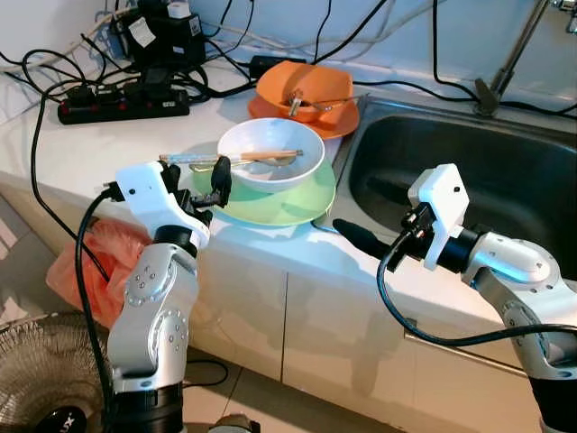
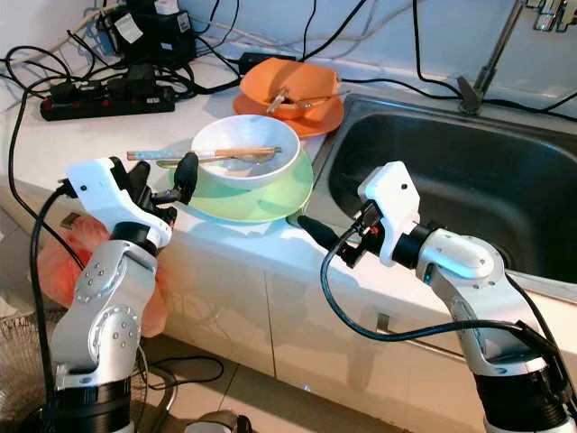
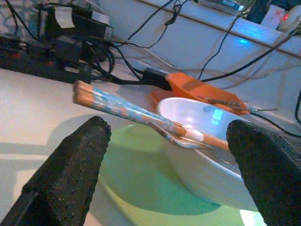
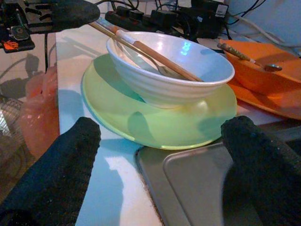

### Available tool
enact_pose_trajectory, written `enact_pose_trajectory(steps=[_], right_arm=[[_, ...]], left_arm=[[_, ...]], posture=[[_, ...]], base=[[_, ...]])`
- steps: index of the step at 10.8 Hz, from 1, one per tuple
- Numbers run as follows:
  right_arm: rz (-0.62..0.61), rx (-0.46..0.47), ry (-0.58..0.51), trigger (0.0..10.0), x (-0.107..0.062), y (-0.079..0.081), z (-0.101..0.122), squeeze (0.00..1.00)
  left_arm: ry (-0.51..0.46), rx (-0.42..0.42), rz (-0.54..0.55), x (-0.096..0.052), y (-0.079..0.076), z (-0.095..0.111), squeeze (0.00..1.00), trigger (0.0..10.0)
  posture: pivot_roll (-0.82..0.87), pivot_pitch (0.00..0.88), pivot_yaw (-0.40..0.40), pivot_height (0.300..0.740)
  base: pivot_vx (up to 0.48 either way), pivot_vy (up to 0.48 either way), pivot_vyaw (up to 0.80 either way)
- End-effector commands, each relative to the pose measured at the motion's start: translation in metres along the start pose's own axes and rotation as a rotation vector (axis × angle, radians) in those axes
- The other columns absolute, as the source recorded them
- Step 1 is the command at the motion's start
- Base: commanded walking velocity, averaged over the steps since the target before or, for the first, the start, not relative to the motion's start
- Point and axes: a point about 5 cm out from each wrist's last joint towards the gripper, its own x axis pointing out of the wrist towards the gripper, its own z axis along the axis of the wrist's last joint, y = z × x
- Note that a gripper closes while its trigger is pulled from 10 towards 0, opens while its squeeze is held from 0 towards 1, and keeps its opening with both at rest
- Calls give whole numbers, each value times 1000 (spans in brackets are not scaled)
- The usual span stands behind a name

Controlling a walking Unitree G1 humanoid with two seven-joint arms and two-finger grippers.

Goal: Kitchen organization

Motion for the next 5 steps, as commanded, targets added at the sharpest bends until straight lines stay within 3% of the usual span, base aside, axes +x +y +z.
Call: enact_pose_trajectory(steps=[1,4,5], right_arm=[[-2,-24,-22,10000,1,1,7,0],[-13,-17,-33,10000,2,1,8,0],[-19,-16,-32,10000,2,1,7,0]], left_arm=[[13,-19,-19,3,-3,-1,0,10000],[22,-153,-74,8,-13,-1,0,10000],[14,-163,-84,9,-15,1,0,6039]], posture=[[128,35,24,740],[126,37,31,740],[123,36,32,740]], base=[[0,0,0],[0,0,0],[0,0,0]])
